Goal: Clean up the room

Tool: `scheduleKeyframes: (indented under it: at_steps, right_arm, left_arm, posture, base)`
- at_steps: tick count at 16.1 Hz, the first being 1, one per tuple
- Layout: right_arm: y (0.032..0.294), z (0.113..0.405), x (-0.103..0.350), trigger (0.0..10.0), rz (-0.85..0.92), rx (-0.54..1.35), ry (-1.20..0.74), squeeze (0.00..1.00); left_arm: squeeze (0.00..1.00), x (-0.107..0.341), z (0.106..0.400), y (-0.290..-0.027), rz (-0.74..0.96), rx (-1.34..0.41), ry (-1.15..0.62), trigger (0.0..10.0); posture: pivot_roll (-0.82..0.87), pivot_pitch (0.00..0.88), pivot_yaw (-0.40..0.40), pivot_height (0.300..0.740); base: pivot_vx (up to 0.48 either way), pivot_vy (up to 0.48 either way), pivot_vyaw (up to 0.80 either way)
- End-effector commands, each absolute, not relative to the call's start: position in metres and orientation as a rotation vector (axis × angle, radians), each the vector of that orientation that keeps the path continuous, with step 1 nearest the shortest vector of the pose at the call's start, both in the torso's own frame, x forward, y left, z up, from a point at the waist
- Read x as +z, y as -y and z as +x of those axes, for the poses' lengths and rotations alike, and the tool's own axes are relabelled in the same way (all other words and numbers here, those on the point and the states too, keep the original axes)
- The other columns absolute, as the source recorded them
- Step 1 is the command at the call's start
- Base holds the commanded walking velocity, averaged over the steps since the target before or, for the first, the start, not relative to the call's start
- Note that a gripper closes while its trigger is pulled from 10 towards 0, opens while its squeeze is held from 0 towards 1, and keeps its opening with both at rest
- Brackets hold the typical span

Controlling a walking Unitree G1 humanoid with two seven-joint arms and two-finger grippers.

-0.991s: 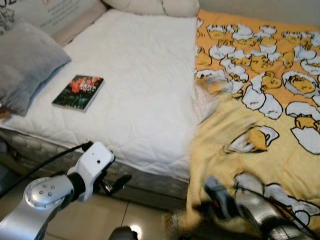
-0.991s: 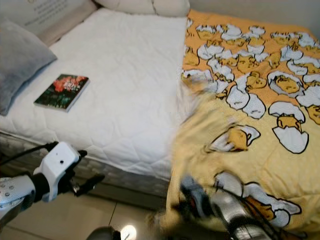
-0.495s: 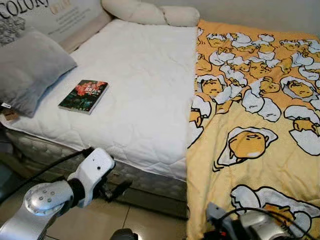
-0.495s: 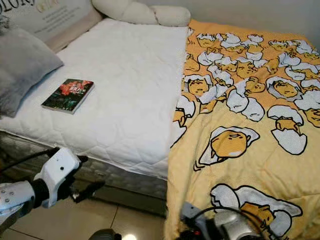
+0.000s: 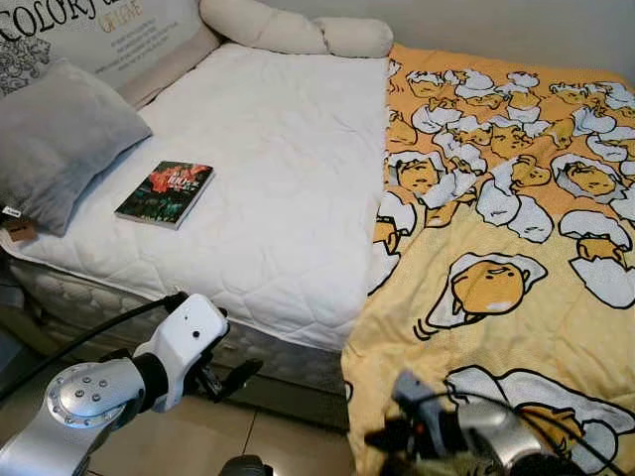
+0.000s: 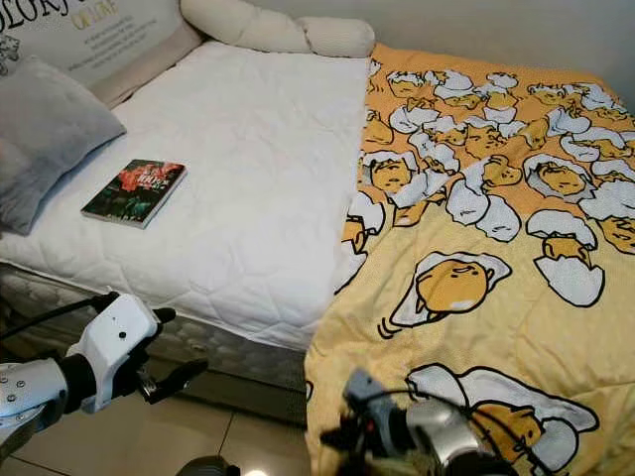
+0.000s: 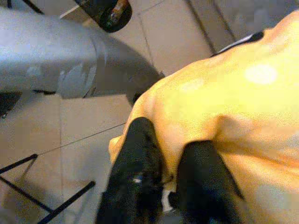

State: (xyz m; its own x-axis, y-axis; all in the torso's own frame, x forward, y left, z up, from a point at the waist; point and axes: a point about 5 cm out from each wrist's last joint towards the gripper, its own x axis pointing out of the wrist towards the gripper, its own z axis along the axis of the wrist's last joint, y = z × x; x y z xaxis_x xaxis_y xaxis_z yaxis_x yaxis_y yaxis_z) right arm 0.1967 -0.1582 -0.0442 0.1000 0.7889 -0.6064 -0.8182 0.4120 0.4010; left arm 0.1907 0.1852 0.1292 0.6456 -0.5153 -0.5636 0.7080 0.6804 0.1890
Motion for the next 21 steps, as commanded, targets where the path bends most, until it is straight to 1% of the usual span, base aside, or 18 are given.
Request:
scheduleKeyframes:
  at_steps: [1, 5, 6, 8, 9, 10, 11, 12, 13, 14, 15, 17, 18, 19, 21]
  right_arm:
    - [0.158, 0.203, -0.04, 10.0, -0.044, 1.193, -0.839, 1.0]
    - [0.158, 0.216, -0.03, 10.0, -0.013, 1.185, -0.816, 1.0]
    - [0.157, 0.222, -0.026, 10.0, -0.011, 1.155, -0.785, 1.0]
    - [0.162, 0.239, -0.02, 10.0, -0.026, 0.997, -0.697, 1.0]
    - [0.171, 0.264, -0.008, 10.0, -0.073, 0.724, -0.574, 1.0]
    - [0.185, 0.268, -0.007, 10.0, -0.065, 0.519, -0.506, 1.0]
    - [0.201, 0.264, -0.002, 10.0, -0.009, 0.36, -0.426, 1.0]
    - [0.206, 0.266, 0.008, 10.0, 0.039, 0.294, -0.363, 1.0]
    - [0.204, 0.27, 0.021, 10.0, 0.077, 0.219, -0.303, 1.0]
    - [0.197, 0.273, 0.037, 10.0, 0.07, 0.182, -0.232, 1.0]
    - [0.191, 0.274, 0.042, 10.0, 0.071, 0.182, -0.22, 1.0]
    - [0.176, 0.274, 0.04, 10.0, 0.06, 0.203, -0.254, 1.0]
    - [0.164, 0.269, 0.039, 10.0, 0.028, 0.24, -0.27, 1.0]
    - [0.163, 0.267, 0.04, 10.0, 0.03, 0.21, -0.262, 1.0]
    - [0.168, 0.263, 0.048, 10.0, 0.023, 0.118, -0.269, 1.0]
  left_arm:
    - [0.0, 0.128, 0.193, -0.185, 0.425, -0.716, -0.492, 10.0]
    - [0.0, 0.117, 0.199, -0.184, 0.416, -0.715, -0.485, 10.0]
    - [0.0, 0.114, 0.202, -0.184, 0.412, -0.699, -0.473, 10.0]
    - [0.0, 0.114, 0.203, -0.182, 0.373, -0.658, -0.456, 10.0]
    - [0.0, 0.113, 0.206, -0.18, 0.311, -0.572, -0.42, 10.0]
    - [0.0, 0.112, 0.209, -0.18, 0.273, -0.482, -0.382, 10.0]
    - [0.0, 0.111, 0.214, -0.18, 0.226, -0.362, -0.34, 10.0]
    - [0.0, 0.11, 0.22, -0.181, 0.194, -0.278, -0.314, 10.0]
    - [0.0, 0.111, 0.227, -0.184, 0.134, -0.186, -0.283, 10.0]
    - [0.0, 0.111, 0.233, -0.185, 0.137, -0.15, -0.273, 10.0]
    - [0.0, 0.109, 0.236, -0.186, 0.14, -0.149, -0.274, 10.0]
    - [0.0, 0.11, 0.239, -0.189, 0.142, -0.127, -0.268, 10.0]
    - [0.0, 0.11, 0.242, -0.192, 0.147, -0.104, -0.261, 10.0]
    - [0.0, 0.108, 0.243, -0.195, 0.153, -0.091, -0.263, 10.0]
    - [0.0, 0.105, 0.245, -0.203, 0.158, -0.039, -0.267, 10.0]
  posture:
    - [0.2, 0.0, -0.029, 0.74]
    - [0.14, 0.0, -0.034, 0.74]
    - [0.12, 0.0, -0.037, 0.74]
    - [0.1, 0.0, -0.04, 0.74]
    - [0.07, 0.0, -0.037, 0.74]
    - [0.05, 0.0, -0.044, 0.74]
    - [0.04, 0.0, -0.048, 0.74]
    - [0.03, 0.0, -0.052, 0.74]
    - [0.02, 0.0, -0.057, 0.74]
    - [0.02, 0.0, -0.061, 0.74]
    - [0.01, 0.0, -0.057, 0.74]
    - [-0.01, 0.0, -0.045, 0.74]
    - [-0.02, 0.0, -0.025, 0.74]
    - [-0.03, 0.0, -0.006, 0.74]
    - [-0.05, 0.0, 0.01, 0.74]
  base:
    - [0.0, 0.0, 0.0]
    - [0.0, 0.0, 0.0]
    - [0.0, 0.0, 0.0]
    - [0.0, 0.0, 0.0]
    - [0.0, 0.0, 0.0]
    - [0.0, 0.0, 0.0]
    - [0.0, 0.0, 0.0]
    - [0.0, 0.0, 0.0]
    - [0.0, 0.0, 0.0]
    - [0.0, -0.334, 0.0]
    - [0.0, -0.42, 0.0]
    - [0.0, -0.422, 0.0]
    - [0.0, -0.42, 0.0]
    - [0.0, -0.424, 0.0]
    - [0.0, -0.42, 0.0]
